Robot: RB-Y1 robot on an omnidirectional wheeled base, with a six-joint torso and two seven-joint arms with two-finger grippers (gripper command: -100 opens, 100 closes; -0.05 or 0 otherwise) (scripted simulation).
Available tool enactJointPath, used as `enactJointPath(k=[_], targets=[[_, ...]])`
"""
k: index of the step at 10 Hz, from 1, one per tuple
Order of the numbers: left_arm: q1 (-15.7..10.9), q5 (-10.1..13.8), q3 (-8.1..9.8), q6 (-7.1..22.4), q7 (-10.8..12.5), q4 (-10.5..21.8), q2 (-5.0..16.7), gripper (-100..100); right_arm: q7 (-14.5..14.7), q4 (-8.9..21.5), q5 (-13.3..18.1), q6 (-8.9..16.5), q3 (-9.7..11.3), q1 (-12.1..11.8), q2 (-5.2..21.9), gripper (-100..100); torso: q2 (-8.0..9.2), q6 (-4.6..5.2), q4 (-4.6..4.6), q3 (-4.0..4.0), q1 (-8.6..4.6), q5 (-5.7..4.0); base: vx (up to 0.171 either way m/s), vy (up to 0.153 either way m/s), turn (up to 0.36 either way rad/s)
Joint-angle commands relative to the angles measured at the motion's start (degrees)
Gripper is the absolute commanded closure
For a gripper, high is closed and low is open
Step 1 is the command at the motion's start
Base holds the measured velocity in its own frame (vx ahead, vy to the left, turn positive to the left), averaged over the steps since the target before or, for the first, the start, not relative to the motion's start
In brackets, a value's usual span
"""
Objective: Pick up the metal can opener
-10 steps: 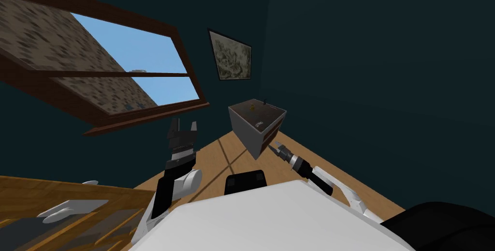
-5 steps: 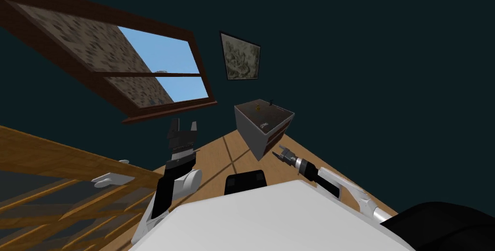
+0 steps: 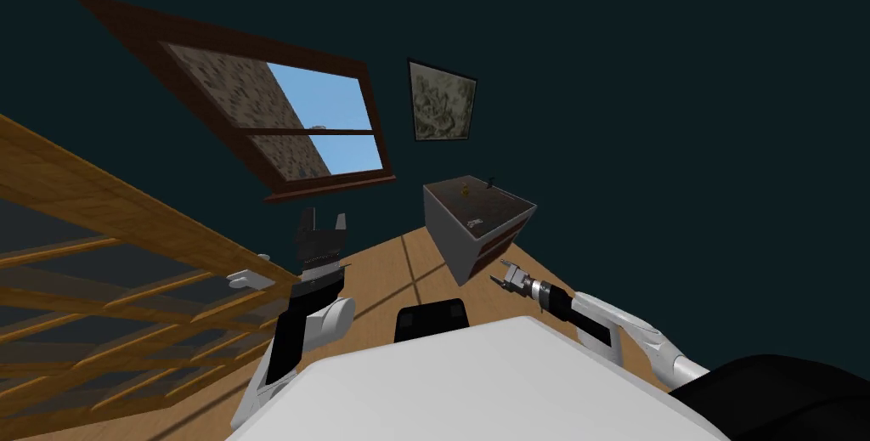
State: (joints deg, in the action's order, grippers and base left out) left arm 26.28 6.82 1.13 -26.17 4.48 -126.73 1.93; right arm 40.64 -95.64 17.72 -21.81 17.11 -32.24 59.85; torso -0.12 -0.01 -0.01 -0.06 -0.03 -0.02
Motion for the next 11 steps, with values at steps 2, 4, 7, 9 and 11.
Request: enactJointPath(k=[2,4,7,9,11], targets=[[0.02,0.0,0.01,0.0,0.0,0.0,0.0,0,3.5,2.88,1.49,0.18,0.37,-0.22,4.64,-100,0.0,0.08,0.0,0.0,-0.01,0.01,0.005,-0.003,0.195],[0.02,0.0,0.01,0.0,0.0,0.0,0.0,0,5.62,4.36,2.55,0.22,0.81,-0.15,8.13,-100,-0.01,0.08,0.0,0.0,0.02,0.01,0.009,0.002,0.235],[0.01,0.0,0.0,0.0,0.0,0.0,0.0,0,7.61,7.1,3.6,0.22,1.25,-0.11,12.0,-100,-0.08,0.02,-0.02,-0.04,0.03,0.01,0.019,0.001,0.2],[0.01,0.0,0.01,0.0,0.0,0.0,0.0,0,9.45,9.11,4.61,0.17,1.67,-0.09,14.87,-100,-0.12,0.02,-0.02,-0.07,0.05,0.01,0.026,0.007,0.213],[0.01,0.0,0.01,0.0,0.0,0.0,0.0,0,11.15,11.05,5.6,0.09,2.07,-0.1,17.55,-100,-0.12,0.05,-0.02,-0.07,0.07,0.02,0.033,0.005,0.218]])
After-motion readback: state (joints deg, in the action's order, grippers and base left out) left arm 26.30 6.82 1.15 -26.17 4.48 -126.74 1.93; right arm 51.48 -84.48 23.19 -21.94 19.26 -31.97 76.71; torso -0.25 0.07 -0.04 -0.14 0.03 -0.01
